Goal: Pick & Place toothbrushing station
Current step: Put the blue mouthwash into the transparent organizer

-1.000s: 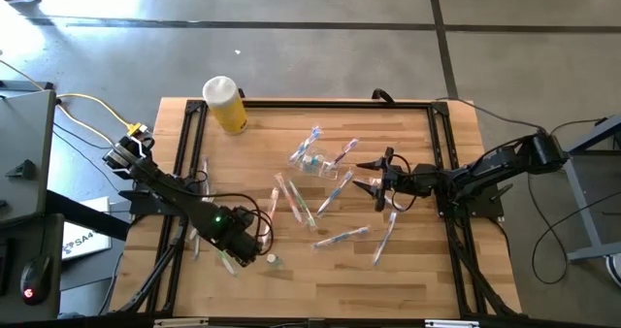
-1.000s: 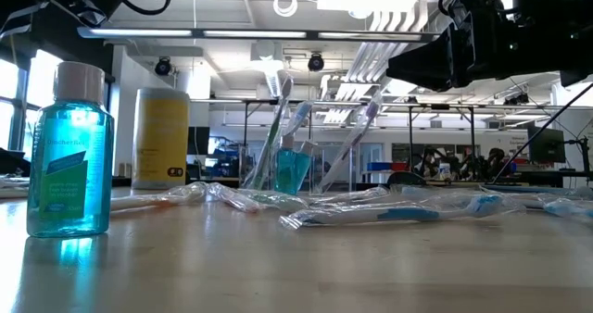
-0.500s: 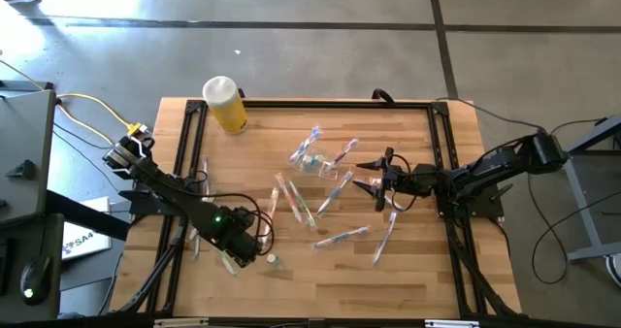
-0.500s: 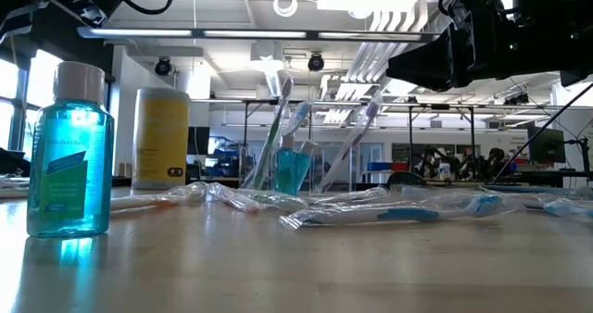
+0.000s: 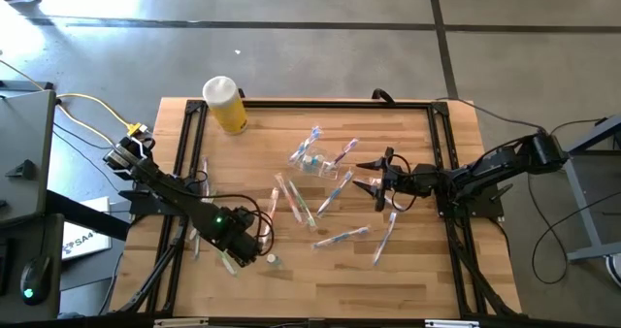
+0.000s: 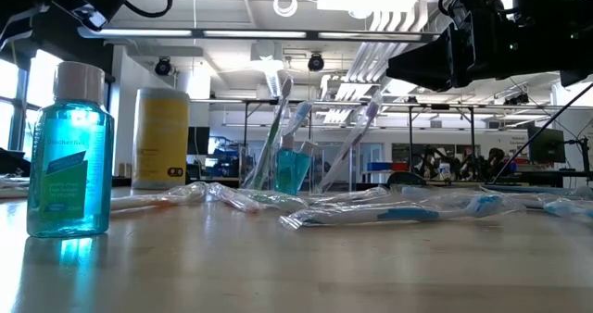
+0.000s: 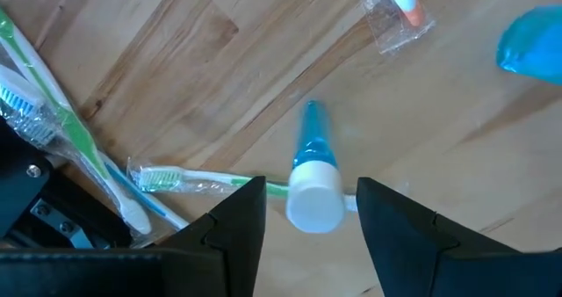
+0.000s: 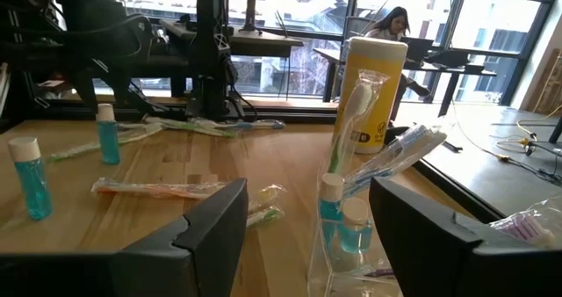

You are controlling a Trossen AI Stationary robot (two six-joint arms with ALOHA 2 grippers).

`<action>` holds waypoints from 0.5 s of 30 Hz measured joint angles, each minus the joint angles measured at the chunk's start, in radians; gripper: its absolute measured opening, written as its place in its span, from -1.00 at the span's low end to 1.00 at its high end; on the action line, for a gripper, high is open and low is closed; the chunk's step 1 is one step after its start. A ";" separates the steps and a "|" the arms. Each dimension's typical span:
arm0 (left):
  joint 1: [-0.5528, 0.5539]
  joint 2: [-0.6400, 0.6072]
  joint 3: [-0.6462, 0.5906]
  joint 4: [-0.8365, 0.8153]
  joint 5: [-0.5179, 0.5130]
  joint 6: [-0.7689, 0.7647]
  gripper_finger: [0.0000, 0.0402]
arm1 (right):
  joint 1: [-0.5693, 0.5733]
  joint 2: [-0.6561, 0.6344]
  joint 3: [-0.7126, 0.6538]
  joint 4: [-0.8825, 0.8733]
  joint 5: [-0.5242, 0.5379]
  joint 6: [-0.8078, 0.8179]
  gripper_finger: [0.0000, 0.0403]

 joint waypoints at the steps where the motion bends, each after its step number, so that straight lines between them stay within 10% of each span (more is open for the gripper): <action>1: 0.000 0.000 0.000 0.001 0.000 -0.002 -0.14 | 0.000 0.000 0.000 0.000 0.000 0.000 0.15; 15: 0.000 0.035 0.002 0.016 0.022 0.001 -0.14 | 0.000 0.000 0.000 -0.001 0.000 0.000 0.15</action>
